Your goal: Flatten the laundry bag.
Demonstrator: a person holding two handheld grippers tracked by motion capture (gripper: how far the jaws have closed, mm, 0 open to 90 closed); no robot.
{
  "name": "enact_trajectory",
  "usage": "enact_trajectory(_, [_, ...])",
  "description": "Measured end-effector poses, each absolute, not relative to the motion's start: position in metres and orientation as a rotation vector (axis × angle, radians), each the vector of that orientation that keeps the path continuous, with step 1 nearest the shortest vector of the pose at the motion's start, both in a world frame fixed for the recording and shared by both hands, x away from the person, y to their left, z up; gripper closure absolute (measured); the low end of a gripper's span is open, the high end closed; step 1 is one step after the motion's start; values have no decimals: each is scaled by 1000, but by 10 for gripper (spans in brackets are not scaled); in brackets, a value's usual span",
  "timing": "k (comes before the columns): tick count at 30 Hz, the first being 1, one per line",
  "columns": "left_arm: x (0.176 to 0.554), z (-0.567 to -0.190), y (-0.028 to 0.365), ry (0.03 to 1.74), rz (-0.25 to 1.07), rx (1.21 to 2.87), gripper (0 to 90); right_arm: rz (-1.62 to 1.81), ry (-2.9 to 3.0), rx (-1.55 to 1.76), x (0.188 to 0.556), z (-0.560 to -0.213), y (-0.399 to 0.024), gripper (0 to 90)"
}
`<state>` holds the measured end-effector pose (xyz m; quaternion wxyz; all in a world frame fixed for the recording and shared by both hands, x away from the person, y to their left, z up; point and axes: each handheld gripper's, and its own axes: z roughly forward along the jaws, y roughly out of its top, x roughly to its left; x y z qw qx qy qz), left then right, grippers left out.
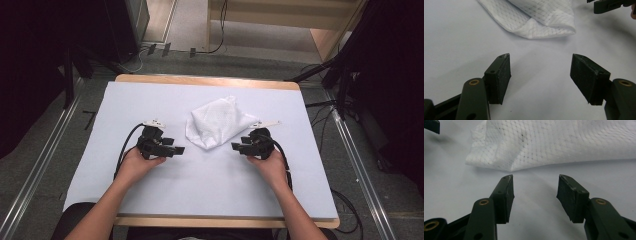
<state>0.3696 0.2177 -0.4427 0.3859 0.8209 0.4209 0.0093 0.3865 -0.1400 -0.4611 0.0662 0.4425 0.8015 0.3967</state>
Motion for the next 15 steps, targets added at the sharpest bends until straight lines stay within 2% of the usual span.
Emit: enact_trajectory(15, [368, -444, 218, 1074, 20, 2103, 341, 1196, 2436, 1336, 385, -457, -139, 484])
